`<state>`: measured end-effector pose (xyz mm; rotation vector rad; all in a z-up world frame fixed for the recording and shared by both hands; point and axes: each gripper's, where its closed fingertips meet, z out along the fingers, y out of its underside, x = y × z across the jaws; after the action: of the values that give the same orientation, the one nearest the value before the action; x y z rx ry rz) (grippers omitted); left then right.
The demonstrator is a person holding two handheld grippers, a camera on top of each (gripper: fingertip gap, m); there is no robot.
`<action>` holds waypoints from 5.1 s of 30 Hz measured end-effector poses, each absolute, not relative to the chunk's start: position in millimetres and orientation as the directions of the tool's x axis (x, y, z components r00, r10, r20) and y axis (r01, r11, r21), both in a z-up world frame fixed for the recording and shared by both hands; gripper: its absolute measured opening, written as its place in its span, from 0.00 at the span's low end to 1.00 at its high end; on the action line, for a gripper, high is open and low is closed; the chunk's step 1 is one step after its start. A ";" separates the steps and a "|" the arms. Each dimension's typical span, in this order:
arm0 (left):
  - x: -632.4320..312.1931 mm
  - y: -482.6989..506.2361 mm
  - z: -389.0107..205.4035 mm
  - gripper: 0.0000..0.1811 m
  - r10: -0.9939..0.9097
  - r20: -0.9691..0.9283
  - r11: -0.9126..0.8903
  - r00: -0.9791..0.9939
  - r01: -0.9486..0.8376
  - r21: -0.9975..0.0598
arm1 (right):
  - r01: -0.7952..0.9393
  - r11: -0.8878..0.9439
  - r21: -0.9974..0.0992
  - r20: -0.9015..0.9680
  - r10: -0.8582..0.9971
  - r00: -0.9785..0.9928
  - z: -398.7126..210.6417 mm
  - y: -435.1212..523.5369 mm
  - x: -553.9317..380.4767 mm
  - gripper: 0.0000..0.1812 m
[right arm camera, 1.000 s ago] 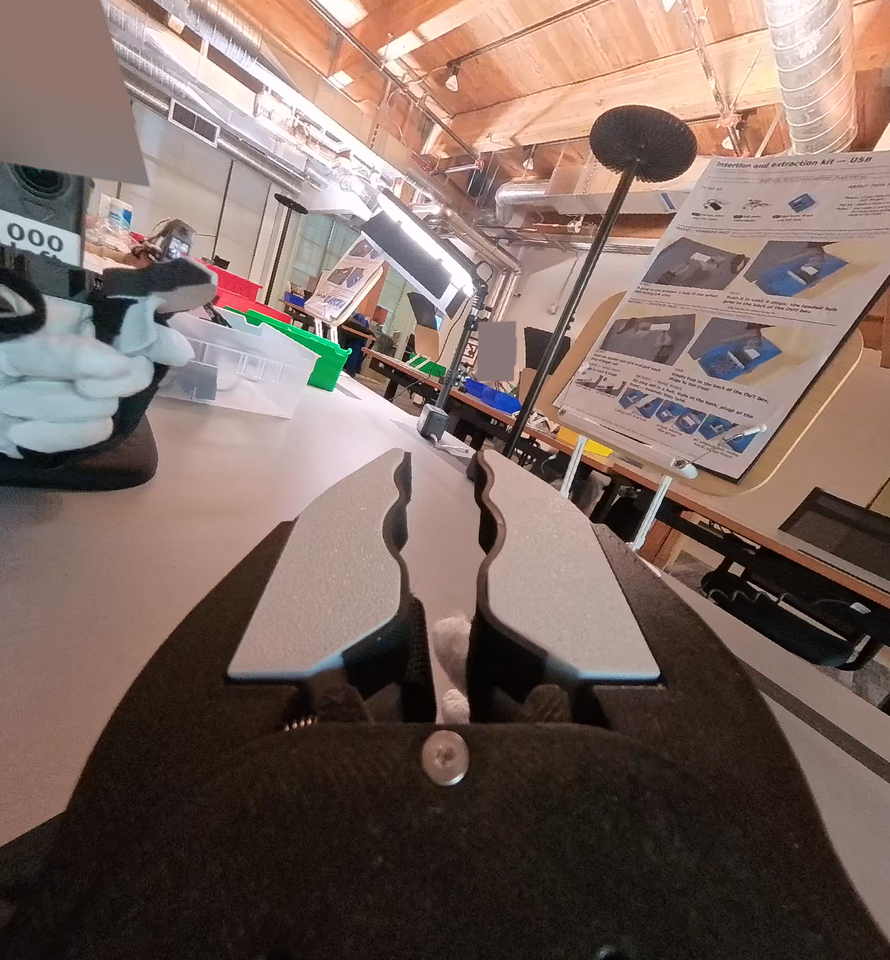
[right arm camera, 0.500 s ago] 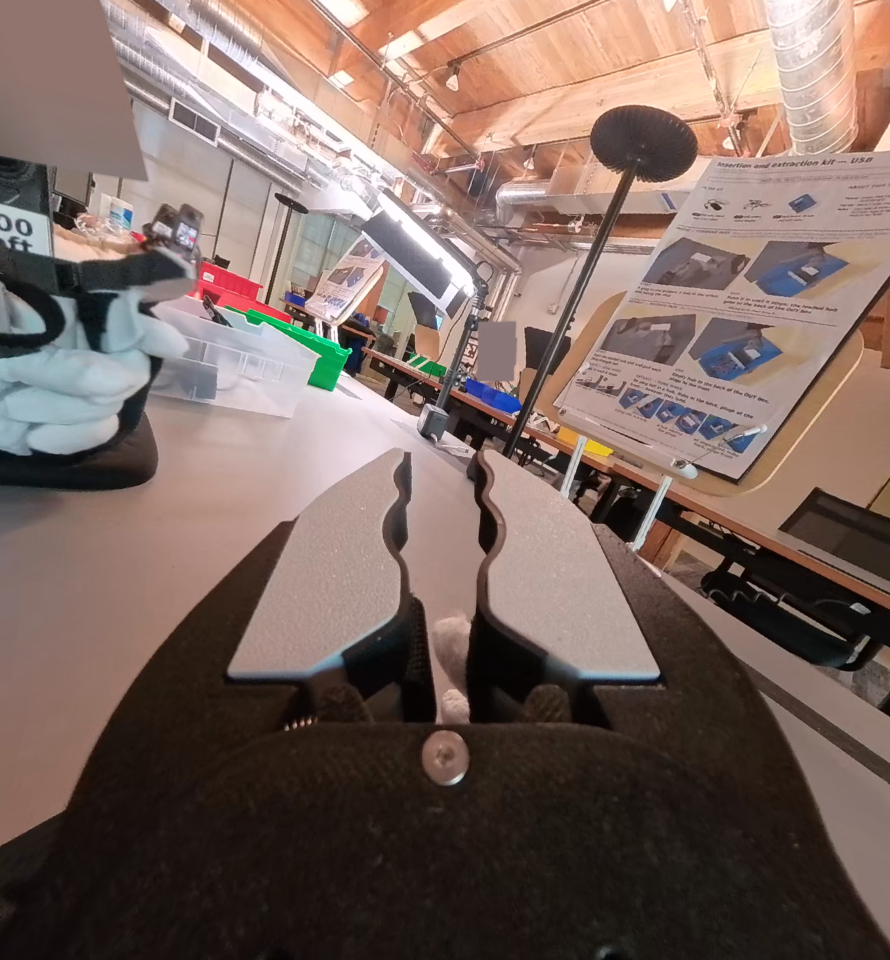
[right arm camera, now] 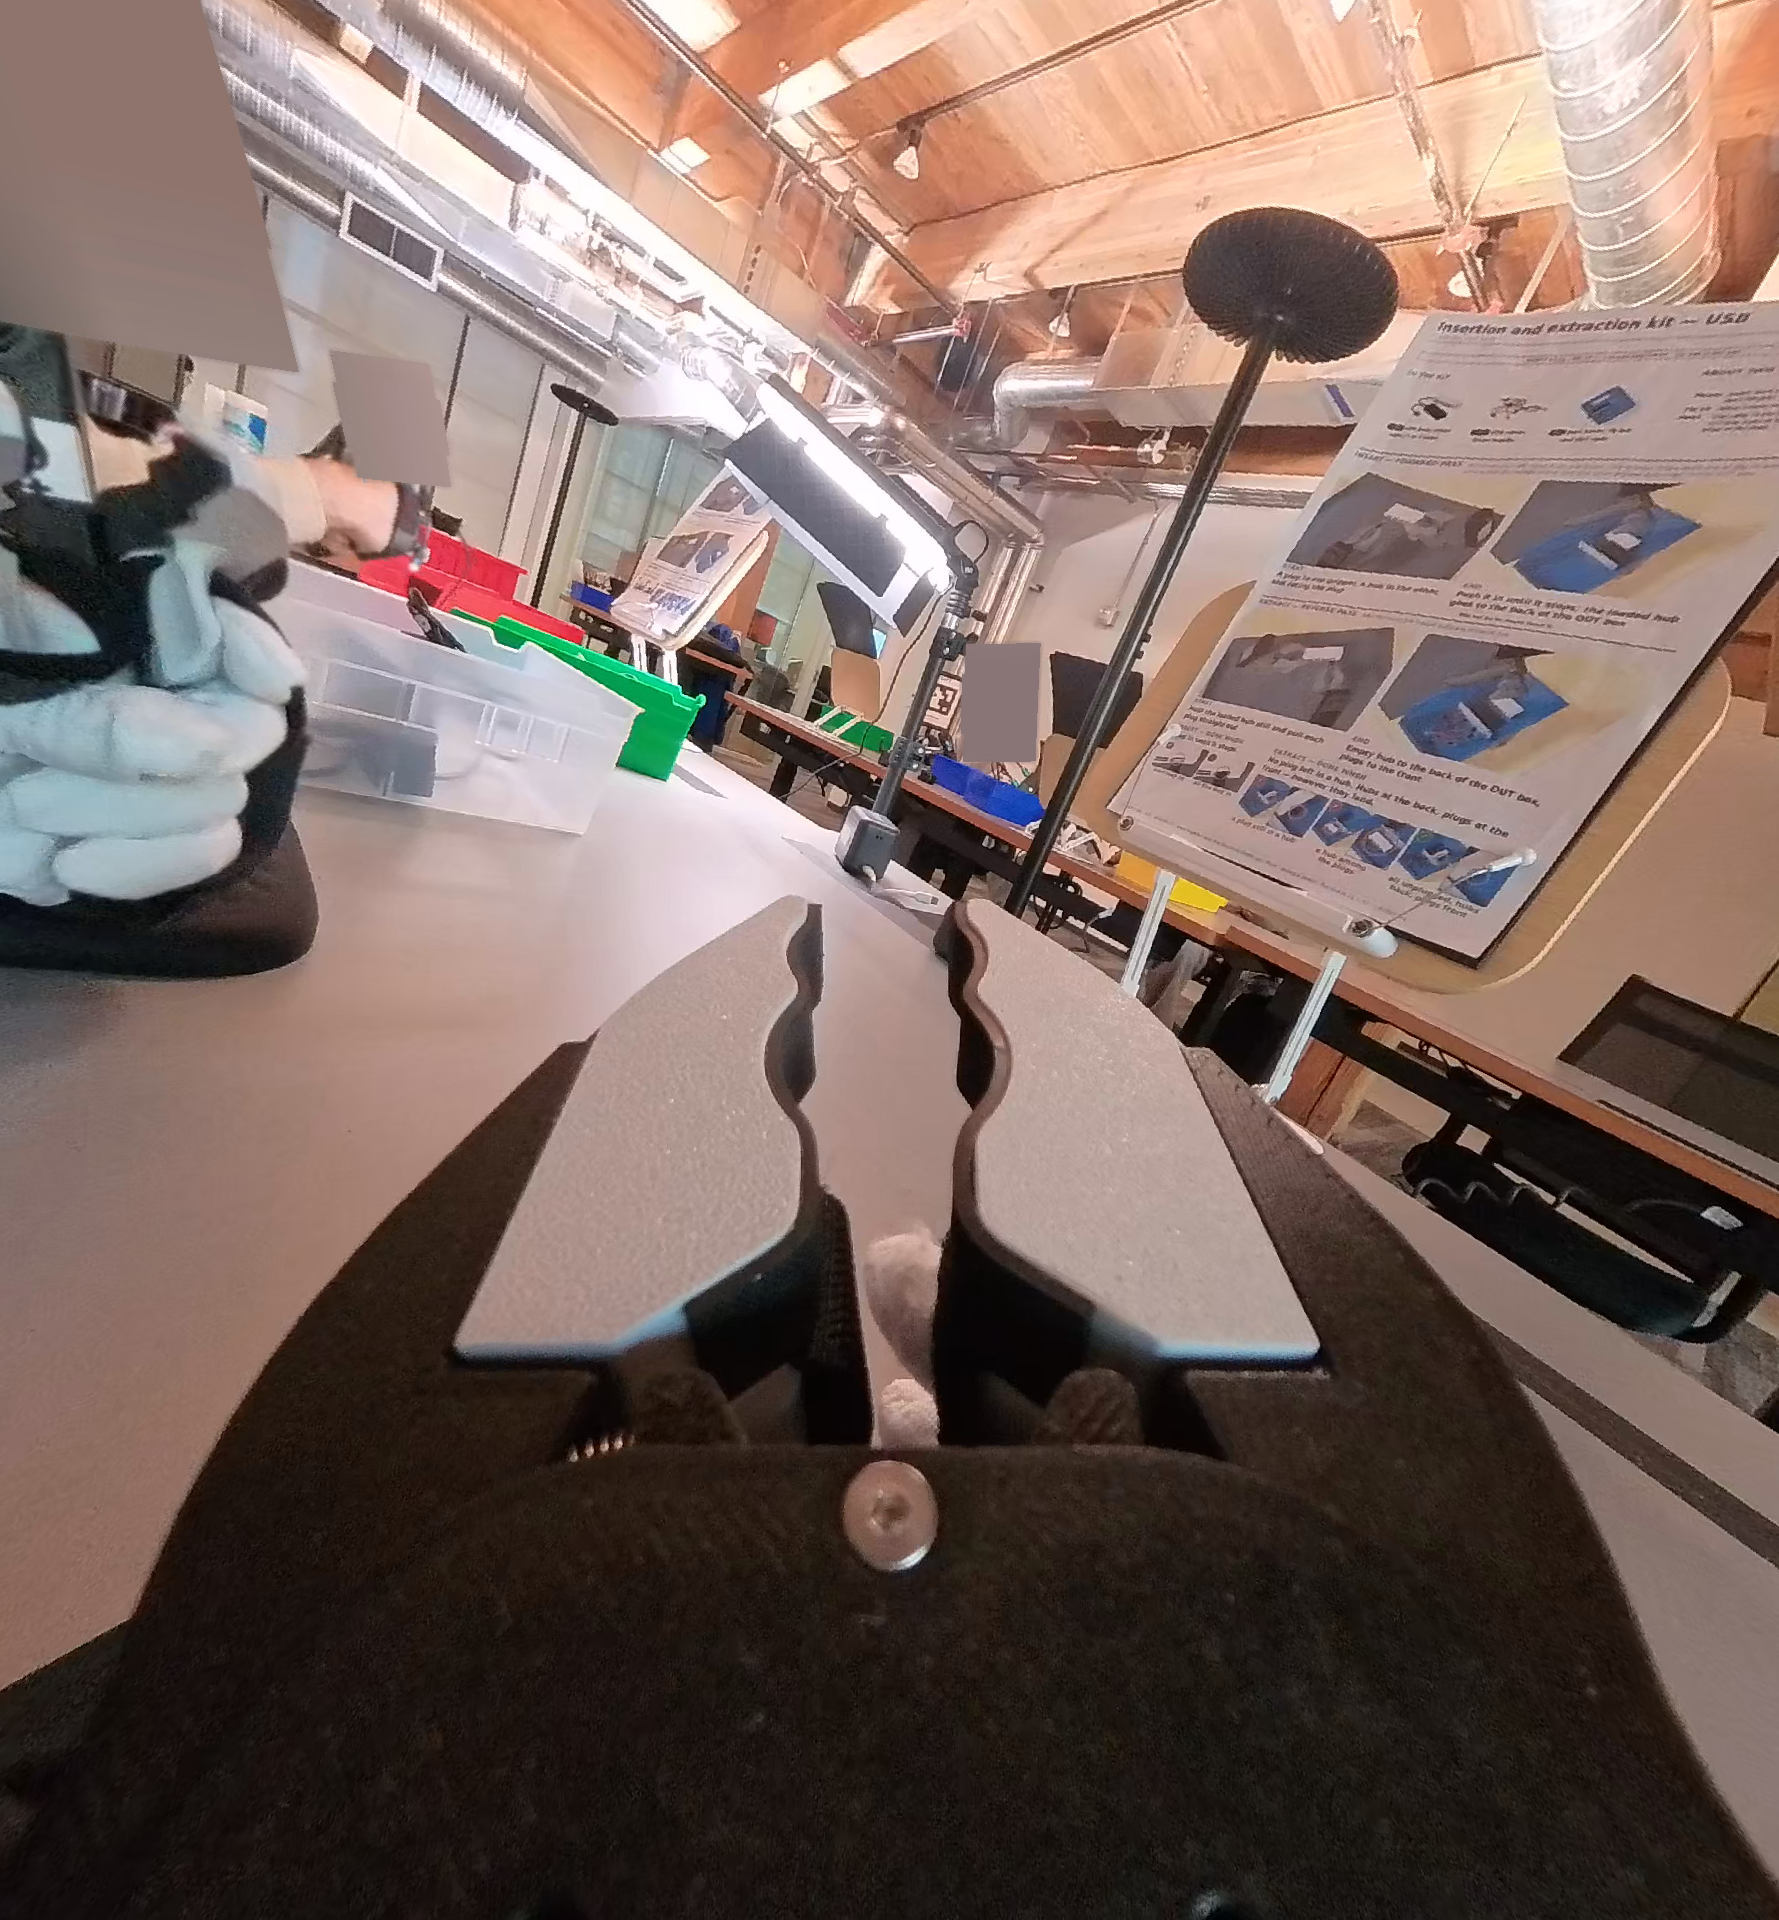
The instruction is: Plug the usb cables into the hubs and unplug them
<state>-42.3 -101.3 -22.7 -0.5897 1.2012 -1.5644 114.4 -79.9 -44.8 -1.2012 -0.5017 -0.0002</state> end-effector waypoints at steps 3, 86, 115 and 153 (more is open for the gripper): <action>-41.4 -94.4 -20.6 0.24 -0.936 -0.186 0.038 -0.298 0.441 -0.897 | 0.261 0.375 -0.889 0.372 0.261 0.891 -44.8 -79.9 114.4 0.12; -313.5 161.0 -16.7 0.29 -0.763 -0.548 0.283 0.342 -0.586 -0.759 | 0.266 0.371 -0.889 0.375 0.259 0.890 -45.5 -79.6 115.2 0.13; -328.9 197.5 -164.5 0.14 -0.826 -0.476 0.379 -0.303 -0.923 -0.070 | 0.268 0.371 -0.889 0.376 0.258 0.890 -45.6 -79.4 115.6 0.13; -226.8 74.6 93.0 0.02 -0.897 -0.156 0.315 0.413 0.351 -0.882 | 0.266 0.370 -0.890 0.374 0.260 0.890 -45.2 -78.7 114.9 0.13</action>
<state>-226.8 74.6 93.0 -0.8868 0.7423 -0.9302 114.9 -78.7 -45.2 -1.2063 -0.5038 -0.0044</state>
